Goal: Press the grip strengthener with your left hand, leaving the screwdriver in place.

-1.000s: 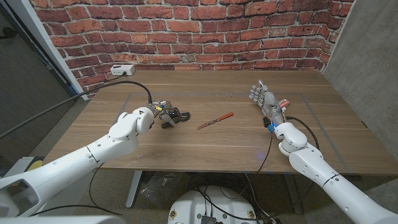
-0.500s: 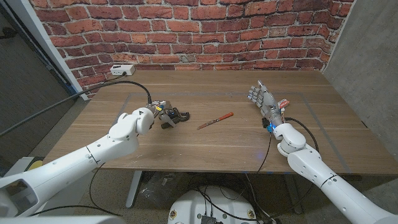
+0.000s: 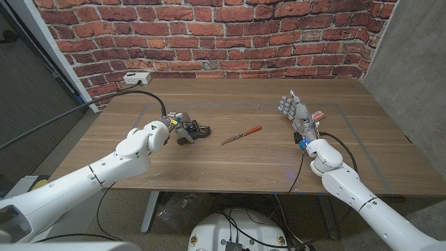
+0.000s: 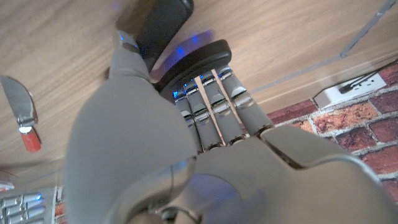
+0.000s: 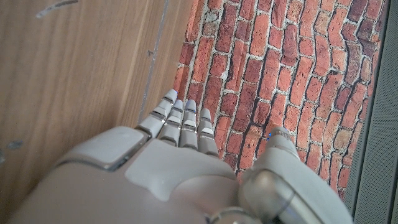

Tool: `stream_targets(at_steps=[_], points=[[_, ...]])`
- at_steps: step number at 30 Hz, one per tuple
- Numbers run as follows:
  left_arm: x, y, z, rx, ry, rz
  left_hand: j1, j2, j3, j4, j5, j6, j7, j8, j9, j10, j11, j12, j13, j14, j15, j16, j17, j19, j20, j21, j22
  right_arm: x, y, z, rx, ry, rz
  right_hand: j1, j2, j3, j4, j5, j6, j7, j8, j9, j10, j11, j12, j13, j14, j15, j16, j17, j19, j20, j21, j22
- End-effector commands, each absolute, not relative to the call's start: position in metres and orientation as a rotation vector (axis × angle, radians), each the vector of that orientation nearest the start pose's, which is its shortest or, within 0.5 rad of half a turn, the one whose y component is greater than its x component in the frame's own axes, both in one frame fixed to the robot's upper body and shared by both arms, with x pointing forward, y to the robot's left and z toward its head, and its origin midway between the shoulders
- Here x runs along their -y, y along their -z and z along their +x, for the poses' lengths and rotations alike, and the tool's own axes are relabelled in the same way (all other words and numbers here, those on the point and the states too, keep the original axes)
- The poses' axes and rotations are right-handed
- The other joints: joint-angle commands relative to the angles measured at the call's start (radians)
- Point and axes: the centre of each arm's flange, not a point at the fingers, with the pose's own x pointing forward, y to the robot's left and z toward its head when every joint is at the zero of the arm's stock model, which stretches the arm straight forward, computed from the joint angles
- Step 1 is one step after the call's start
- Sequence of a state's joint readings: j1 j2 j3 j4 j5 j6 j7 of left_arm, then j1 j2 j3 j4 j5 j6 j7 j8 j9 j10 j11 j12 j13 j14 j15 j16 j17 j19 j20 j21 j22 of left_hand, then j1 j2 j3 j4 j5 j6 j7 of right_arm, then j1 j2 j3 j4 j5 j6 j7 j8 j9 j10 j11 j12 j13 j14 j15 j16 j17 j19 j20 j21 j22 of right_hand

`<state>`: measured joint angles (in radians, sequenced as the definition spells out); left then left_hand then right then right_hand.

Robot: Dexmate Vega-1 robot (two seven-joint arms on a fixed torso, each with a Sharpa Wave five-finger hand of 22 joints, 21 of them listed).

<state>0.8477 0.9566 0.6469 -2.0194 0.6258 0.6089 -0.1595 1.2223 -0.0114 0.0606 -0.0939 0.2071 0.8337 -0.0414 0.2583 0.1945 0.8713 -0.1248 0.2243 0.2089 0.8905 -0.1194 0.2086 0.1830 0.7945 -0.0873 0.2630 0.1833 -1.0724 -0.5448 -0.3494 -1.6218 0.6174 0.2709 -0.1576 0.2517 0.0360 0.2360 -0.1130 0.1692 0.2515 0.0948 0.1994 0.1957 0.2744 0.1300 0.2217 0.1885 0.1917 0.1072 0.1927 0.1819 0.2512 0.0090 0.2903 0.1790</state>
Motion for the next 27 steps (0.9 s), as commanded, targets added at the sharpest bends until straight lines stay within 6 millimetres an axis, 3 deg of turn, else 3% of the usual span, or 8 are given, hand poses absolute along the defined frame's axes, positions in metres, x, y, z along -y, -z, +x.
stream_targets(at_steps=[1, 14, 27], points=[[-0.265, -0.014, 0.549, 0.459, -0.194, 1.444, 0.182, 0.193, 0.045, -0.01, -0.004, 0.022, 0.028, -0.007, 0.0, -0.005, 0.003, -0.006, 0.001, 0.0, -0.069, -0.002, 0.006, -0.003, 0.003, 0.004, 0.003, 0.254, 0.058, 0.588, 0.617, -0.171, 0.092, 0.005, 0.009, -0.001, -0.008, 0.007, 0.001, -0.002, 0.001, 0.001, 0.001, 0.004, 0.0, 0.001, 0.01, -0.001, -0.002, 0.003, 0.01, -0.003, -0.004, 0.005], [-0.278, -0.025, 0.533, 0.654, -0.242, 1.215, 0.169, 0.186, 0.053, 0.002, -0.014, 0.019, 0.029, -0.016, 0.0, -0.01, 0.005, -0.014, 0.001, -0.003, -0.068, -0.007, 0.005, -0.009, 0.006, 0.002, 0.003, 0.254, 0.055, 0.587, 0.633, -0.164, 0.096, 0.006, 0.009, 0.0, -0.008, 0.007, 0.001, -0.002, 0.001, 0.001, 0.003, 0.005, 0.0, 0.001, 0.011, -0.001, -0.003, 0.003, 0.012, -0.003, -0.006, 0.005], [-0.293, -0.027, 0.536, 0.838, -0.188, 0.913, 0.164, 0.186, 0.061, 0.007, -0.017, 0.02, 0.034, -0.02, 0.001, -0.009, 0.005, -0.016, 0.002, -0.001, -0.058, -0.009, 0.006, -0.009, 0.007, 0.002, 0.003, 0.254, 0.052, 0.589, 0.645, -0.168, 0.088, 0.006, 0.01, 0.0, -0.009, 0.008, 0.001, -0.001, 0.001, 0.001, 0.002, 0.004, 0.0, 0.001, 0.012, -0.001, -0.003, 0.003, 0.013, -0.002, -0.008, 0.006]])
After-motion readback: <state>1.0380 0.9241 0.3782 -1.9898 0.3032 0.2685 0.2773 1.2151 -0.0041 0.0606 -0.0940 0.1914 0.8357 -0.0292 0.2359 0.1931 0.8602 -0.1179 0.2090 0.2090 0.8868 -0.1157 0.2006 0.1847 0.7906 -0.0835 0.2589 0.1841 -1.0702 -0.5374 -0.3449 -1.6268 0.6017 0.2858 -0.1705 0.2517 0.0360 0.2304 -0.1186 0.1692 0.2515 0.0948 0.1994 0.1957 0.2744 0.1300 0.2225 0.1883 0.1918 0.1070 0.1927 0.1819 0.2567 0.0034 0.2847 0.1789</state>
